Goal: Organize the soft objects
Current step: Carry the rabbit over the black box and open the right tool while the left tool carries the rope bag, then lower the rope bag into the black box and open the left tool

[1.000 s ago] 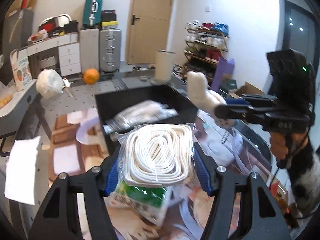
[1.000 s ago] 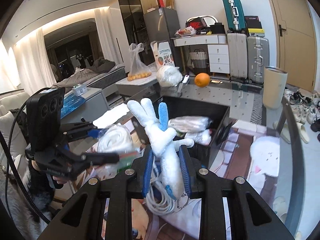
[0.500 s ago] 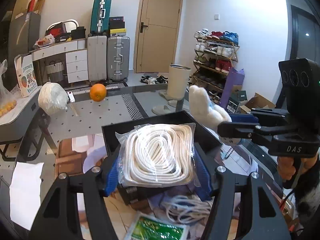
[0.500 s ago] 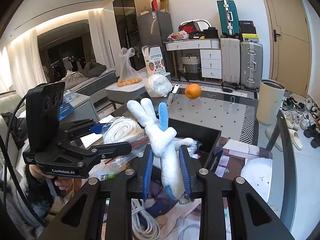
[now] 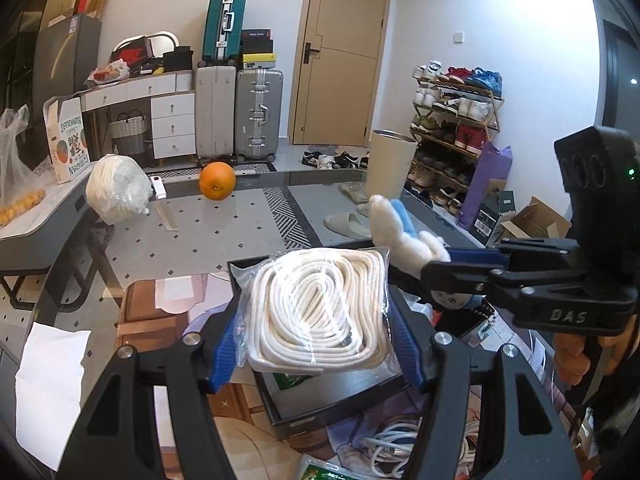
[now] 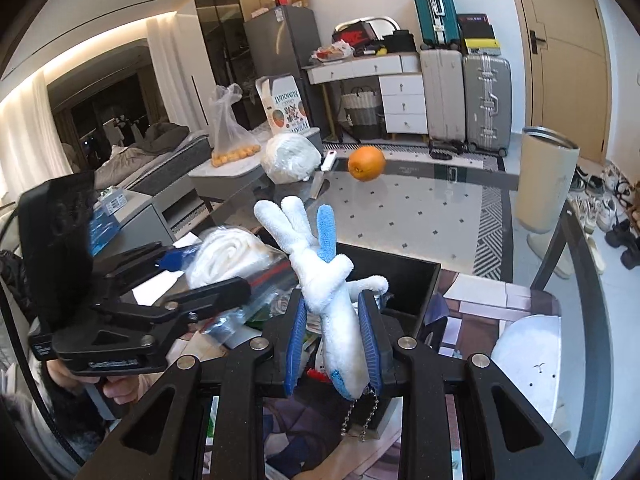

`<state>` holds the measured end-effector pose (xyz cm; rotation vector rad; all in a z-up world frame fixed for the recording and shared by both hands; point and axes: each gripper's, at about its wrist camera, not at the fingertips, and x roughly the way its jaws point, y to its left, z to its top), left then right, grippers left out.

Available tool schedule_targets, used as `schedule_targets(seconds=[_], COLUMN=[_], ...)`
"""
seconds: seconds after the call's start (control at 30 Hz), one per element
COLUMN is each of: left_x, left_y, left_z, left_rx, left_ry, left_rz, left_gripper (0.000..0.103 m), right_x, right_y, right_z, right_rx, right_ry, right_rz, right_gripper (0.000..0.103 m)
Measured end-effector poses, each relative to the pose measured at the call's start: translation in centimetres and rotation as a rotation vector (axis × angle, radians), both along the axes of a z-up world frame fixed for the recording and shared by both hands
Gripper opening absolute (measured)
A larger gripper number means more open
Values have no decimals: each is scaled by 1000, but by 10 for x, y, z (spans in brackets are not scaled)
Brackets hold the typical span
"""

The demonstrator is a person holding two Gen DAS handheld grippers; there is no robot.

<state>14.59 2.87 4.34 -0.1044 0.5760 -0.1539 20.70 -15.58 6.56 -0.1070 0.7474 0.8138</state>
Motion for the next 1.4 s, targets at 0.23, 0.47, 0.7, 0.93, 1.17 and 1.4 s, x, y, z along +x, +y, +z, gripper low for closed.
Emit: schedule_targets(seconds=[0.23, 0.47, 0.7, 0.93, 1.17, 1.4], left_x=[-1, 0, 6, 16, 33, 10], left_y=[3, -1, -15, -21, -27, -26], left_z=[1, 0, -5, -10, -14, -10], left_rx=[2, 5, 52, 55, 84, 54], left_ry=[-13, -10, 22, 48, 94, 49], left_rz=[11, -7, -53, -49, -54, -53], left_gripper=[64, 65, 66, 69, 75, 103], right_x=[11, 3, -10, -11, -14, -17], right_y=[14, 21, 2, -13, -18, -23], right_z=[-14, -14, 2, 6, 6, 5], right_rx=[-94, -157, -125, -101, -82, -88], right_ry=[17, -37, -104, -106, -97, -86], right_rz=[-40, -3, -29, -65, -75, -69], right_gripper=[26, 42, 69, 75, 81, 90])
